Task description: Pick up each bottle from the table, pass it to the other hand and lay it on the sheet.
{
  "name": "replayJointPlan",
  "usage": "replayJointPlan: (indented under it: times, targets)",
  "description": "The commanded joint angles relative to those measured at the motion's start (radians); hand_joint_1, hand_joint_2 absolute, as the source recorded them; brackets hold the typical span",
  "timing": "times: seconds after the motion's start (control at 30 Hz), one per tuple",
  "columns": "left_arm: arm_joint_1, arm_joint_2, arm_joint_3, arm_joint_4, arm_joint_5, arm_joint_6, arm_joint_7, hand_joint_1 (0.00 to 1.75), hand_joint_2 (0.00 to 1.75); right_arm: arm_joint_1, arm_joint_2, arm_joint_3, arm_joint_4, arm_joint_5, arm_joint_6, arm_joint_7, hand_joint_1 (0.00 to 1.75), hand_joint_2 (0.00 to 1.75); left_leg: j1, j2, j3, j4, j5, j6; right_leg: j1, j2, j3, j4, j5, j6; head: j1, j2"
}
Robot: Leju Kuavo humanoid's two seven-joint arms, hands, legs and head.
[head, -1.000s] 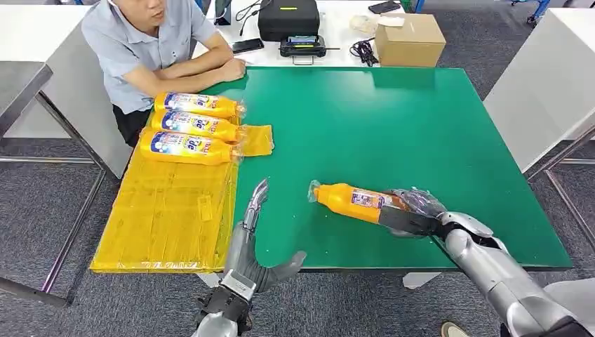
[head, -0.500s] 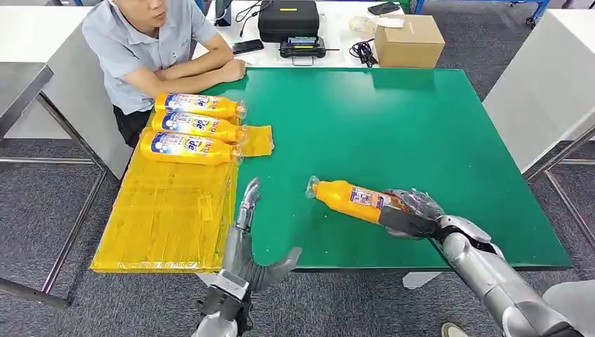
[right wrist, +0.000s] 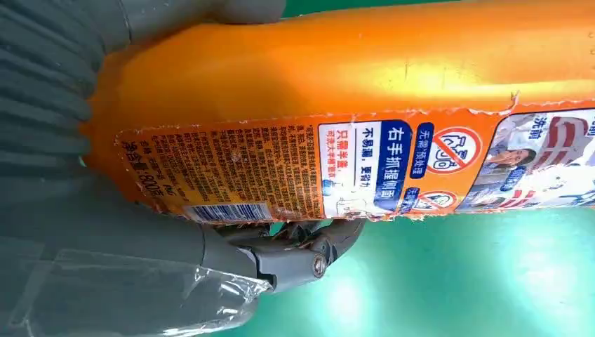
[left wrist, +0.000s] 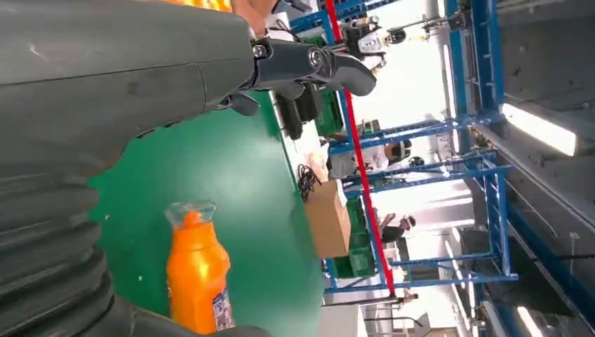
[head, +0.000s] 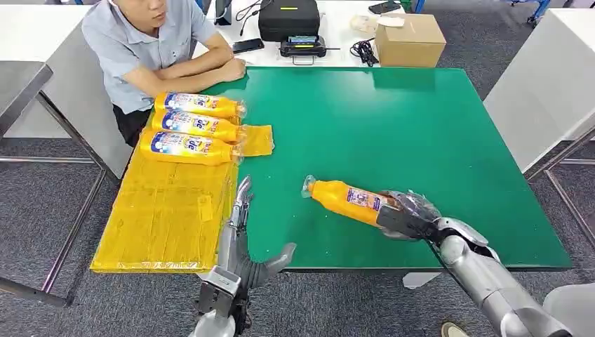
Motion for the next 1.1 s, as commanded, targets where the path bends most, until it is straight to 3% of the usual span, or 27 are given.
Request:
replayJointPlan:
  times: [0.03, 0.2, 0.4, 0.53, 0.67, 0.73, 0.97, 1.1]
  targets:
    - [-0.009, -0.001, 0.051, 0.046, 0.066, 0.034, -0.055, 0.00, 1.75, 0.043, 0.112, -0.142, -0.118, -0.042, -0.042, -0.023, 1.75, 1.75, 0.001, 0.004, 0.003, -0.001, -0.002, -0.002, 0.001, 0.003, 0.002, -0.001, -0.001, -0.003, 0.000, 0.000]
    - [-0.006, 0.000, 0.051, 0.042, 0.102, 0.027, -0.055, 0.00, 1.75, 0.059, 0.127, -0.179, -0.140, -0.056, -0.043, -0.041, 1.75, 1.75, 0.002, 0.004, 0.004, 0.000, -0.003, -0.003, 0.002, 0.003, 0.002, 0.000, -0.002, -0.004, 0.000, 0.000]
    - [0.013, 0.010, 0.072, 0.013, 0.278, -0.070, -0.011, 0.00, 1.75, 0.150, 0.197, -0.238, -0.367, -0.104, -0.020, -0.060, 1.75, 1.75, 0.002, 0.004, 0.002, 0.000, -0.003, -0.003, 0.002, 0.004, 0.001, 0.000, -0.002, -0.004, 0.000, 0.000]
    - [0.009, 0.008, 0.082, 0.034, 0.350, -0.099, 0.014, 0.00, 1.75, 0.156, 0.205, -0.243, -0.393, -0.115, -0.011, -0.048, 1.75, 1.75, 0.001, 0.002, -0.001, -0.001, -0.001, -0.002, 0.001, 0.002, -0.002, 0.000, -0.001, -0.003, 0.000, 0.000]
    - [-0.024, 0.020, 0.042, 0.086, 0.413, -0.209, 0.064, 0.00, 1.75, 0.151, 0.229, -0.218, -0.393, -0.161, 0.057, -0.070, 1.75, 1.75, 0.002, 0.003, 0.002, 0.000, -0.002, -0.003, 0.002, 0.003, 0.000, 0.000, -0.002, -0.004, 0.000, 0.000]
    - [-0.037, 0.016, 0.044, 0.122, 0.557, -0.376, 0.185, 0.00, 1.75, 0.152, 0.247, -0.190, -0.403, -0.201, 0.109, -0.082, 1.75, 1.75, 0.001, 0.002, 0.001, -0.001, -0.002, -0.002, 0.001, 0.002, -0.001, 0.000, -0.001, -0.003, 0.000, 0.000]
    - [-0.087, 0.006, 0.020, 0.169, 0.502, -0.363, 0.111, 0.00, 1.75, 0.156, 0.243, -0.139, -0.414, -0.246, 0.150, -0.087, 1.75, 1.75, 0.002, 0.001, 0.003, -0.001, -0.003, -0.004, 0.002, 0.001, 0.002, 0.000, -0.003, -0.004, 0.000, 0.000]
    - [-0.129, 0.000, -0.006, 0.177, 0.468, -0.369, 0.106, 0.00, 1.75, 0.145, 0.195, -0.075, -0.358, -0.244, 0.225, -0.116, 1.75, 1.75, 0.002, 0.000, 0.000, 0.000, -0.001, -0.002, 0.002, 0.000, 0.000, 0.000, -0.002, -0.003, 0.000, 0.000]
